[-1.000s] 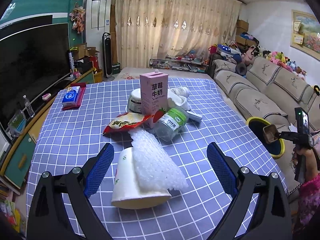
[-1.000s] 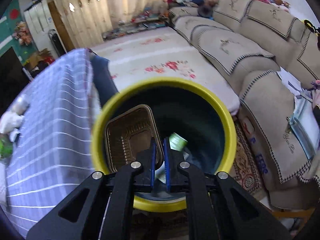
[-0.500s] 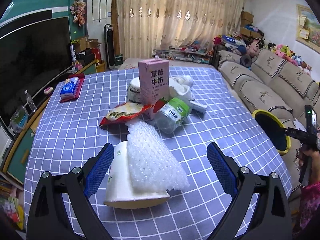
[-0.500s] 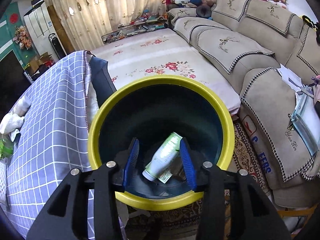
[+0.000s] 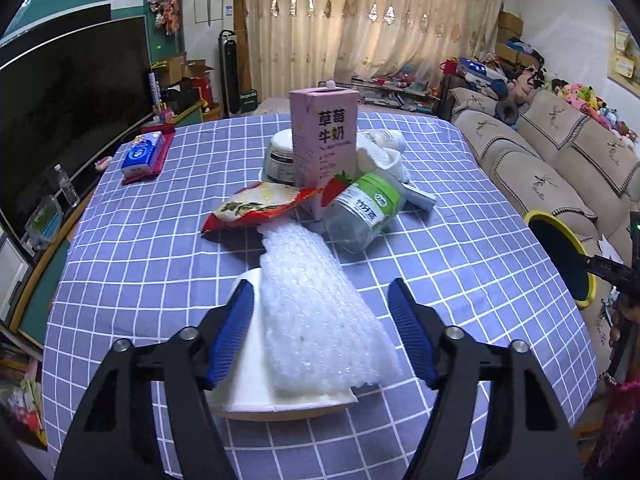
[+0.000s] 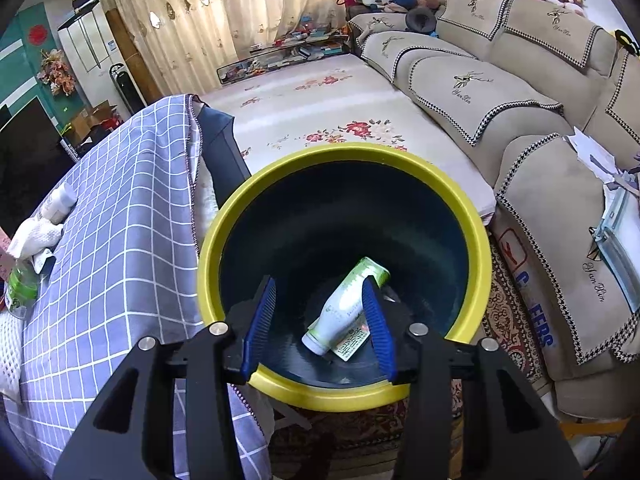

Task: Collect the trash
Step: 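Grasp the bubble wrap with the left gripper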

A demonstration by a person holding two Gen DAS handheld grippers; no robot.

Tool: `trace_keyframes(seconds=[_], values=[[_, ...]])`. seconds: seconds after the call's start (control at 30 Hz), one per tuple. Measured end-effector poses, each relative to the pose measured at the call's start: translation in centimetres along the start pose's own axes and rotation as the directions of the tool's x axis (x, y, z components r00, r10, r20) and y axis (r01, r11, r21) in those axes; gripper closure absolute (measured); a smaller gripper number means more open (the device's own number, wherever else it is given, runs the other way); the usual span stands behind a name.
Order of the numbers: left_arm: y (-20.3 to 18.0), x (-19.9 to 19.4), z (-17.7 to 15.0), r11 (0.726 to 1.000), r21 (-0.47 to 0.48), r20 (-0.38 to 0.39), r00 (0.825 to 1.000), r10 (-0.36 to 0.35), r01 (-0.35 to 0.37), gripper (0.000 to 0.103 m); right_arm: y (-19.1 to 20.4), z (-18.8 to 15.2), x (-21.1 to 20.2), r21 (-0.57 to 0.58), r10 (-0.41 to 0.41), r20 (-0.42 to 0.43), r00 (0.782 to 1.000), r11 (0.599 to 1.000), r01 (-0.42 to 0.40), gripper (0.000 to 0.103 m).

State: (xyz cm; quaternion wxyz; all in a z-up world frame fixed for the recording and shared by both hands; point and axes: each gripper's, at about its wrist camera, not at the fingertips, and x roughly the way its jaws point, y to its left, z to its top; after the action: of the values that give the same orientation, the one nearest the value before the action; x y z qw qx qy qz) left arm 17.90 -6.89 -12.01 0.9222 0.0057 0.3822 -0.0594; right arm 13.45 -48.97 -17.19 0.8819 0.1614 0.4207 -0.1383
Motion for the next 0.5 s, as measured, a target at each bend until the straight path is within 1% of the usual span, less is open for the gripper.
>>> trace_keyframes(seconds=[0.03,0.1,0.17,0.27,0.3,0.37,0.5], values=[[0.1,0.0,0.0,1.000,-0.001,0.001,1.000,0.000,0.000,0.045,0.0,-0.1,0.0,0.000,0.002,-0.001,1.000,1.000,-0.002,0.059],[0.1,-0.1,0.1,1.000,-0.005,0.002,1.000,0.001,-0.001,0.053,0.1,-0.2,-0.1,0.000,0.007,-0.002,1.000,1.000,-0.007,0.059],[0.2,-0.1,0.1,1.000,-0.008,0.002,1.000,0.001,-0.001,0.064,0.2,-0.3,-0.1,0.001,0.009,-0.002,1.000,1.000,-0.009,0.059],[0.0,-0.2,0.1,1.000,-0.002,0.001,1.000,0.002,-0.002,0.075,0.2,-0.3,-0.2,0.003,0.014,-0.003,1.000,1.000,-0.014,0.059],[-0.1,-0.3,0.2,1.000,0.000,0.001,1.000,-0.003,0.003,0.077,0.1,-0.3,-0.3,0.004,0.017,-0.003,1.000,1.000,-0.017,0.059],[-0.2,-0.5,0.2,1.000,0.006,0.003,1.000,-0.011,0.011,0.084,0.0,-0.3,-0.4,0.006,0.022,-0.002,1.000,1.000,-0.022,0.059],[-0.9,-1.3,0.3,0.999,0.027,0.022,0.999,-0.028,0.027,0.086,-0.2,-0.3,-0.8,0.010,0.035,0.002,0.999,0.999,-0.035,0.059]])
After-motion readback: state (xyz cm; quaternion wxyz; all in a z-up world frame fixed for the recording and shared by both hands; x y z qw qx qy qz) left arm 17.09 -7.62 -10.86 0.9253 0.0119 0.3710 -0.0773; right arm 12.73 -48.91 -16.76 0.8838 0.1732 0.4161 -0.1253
